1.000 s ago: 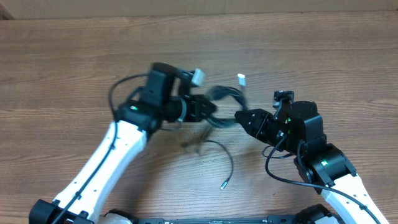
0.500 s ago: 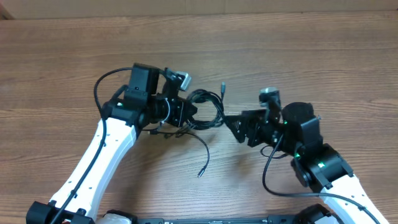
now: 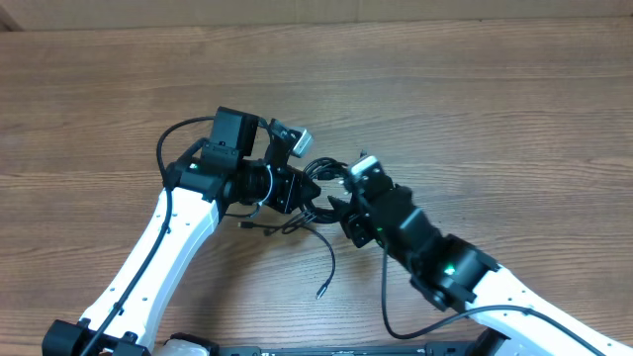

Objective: Untangle cables

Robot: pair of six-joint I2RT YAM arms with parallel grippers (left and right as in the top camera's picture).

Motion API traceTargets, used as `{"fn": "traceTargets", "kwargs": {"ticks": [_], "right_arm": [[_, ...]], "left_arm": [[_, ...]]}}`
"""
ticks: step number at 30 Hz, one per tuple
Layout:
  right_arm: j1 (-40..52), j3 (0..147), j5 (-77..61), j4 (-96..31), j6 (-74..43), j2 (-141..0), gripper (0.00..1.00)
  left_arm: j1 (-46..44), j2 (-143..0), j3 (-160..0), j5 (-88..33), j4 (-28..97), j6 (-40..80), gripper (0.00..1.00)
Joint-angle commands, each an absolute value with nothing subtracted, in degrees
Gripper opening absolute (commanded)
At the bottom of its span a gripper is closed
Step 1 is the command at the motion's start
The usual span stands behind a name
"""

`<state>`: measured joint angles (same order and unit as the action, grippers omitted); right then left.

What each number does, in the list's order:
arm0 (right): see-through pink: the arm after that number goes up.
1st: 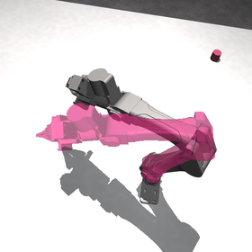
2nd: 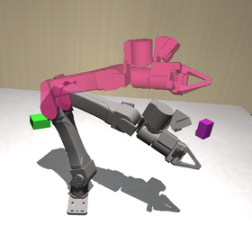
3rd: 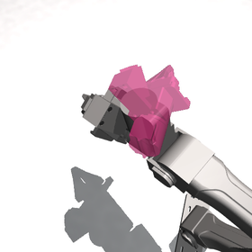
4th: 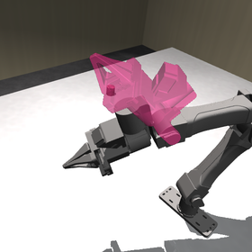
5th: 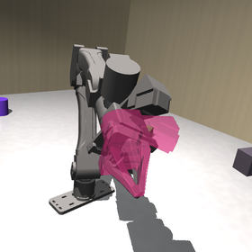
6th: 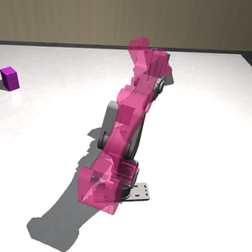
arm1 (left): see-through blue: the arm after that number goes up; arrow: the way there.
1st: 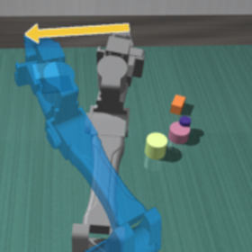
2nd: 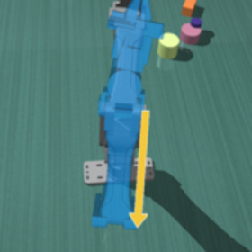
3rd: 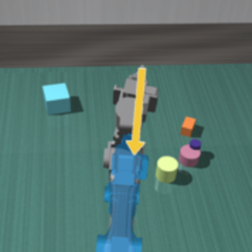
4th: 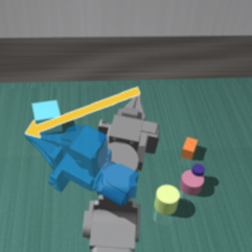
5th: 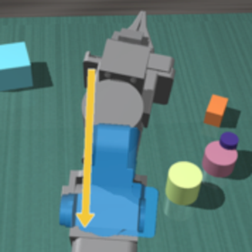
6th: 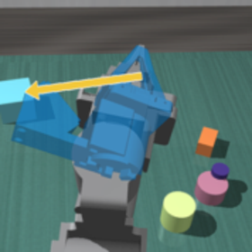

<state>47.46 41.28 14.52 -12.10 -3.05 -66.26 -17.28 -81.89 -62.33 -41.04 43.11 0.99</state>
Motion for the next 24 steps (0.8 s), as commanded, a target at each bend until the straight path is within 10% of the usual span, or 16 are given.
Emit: {"fn": "traceTargets", "kwargs": {"ticks": [1,6,12,24], "right_arm": [[50.06,45.06,27.51,-11.6,3.84,-68.36,0.57],[50.57,45.1,28.71,-11.31,7.51,-71.2,0.48],[50.57,45.1,27.86,-9.56,5.98,-71.4,0.04],[50.09,45.15,8.62,-20.36,-18.31,-57.93,0.04]], "left_arm": [[-17.69,-81.32,-63.16,-43.27,44.34,-1.39,0.04],[-17.72,-81.32,-63.16,-43.55,47.66,-5.02,0.04],[-17.65,-81.32,-63.16,-48.36,49.56,-8.64,0.04],[-14.98,-81.32,-63.16,-27.59,42.63,18.87,0.04]]}}
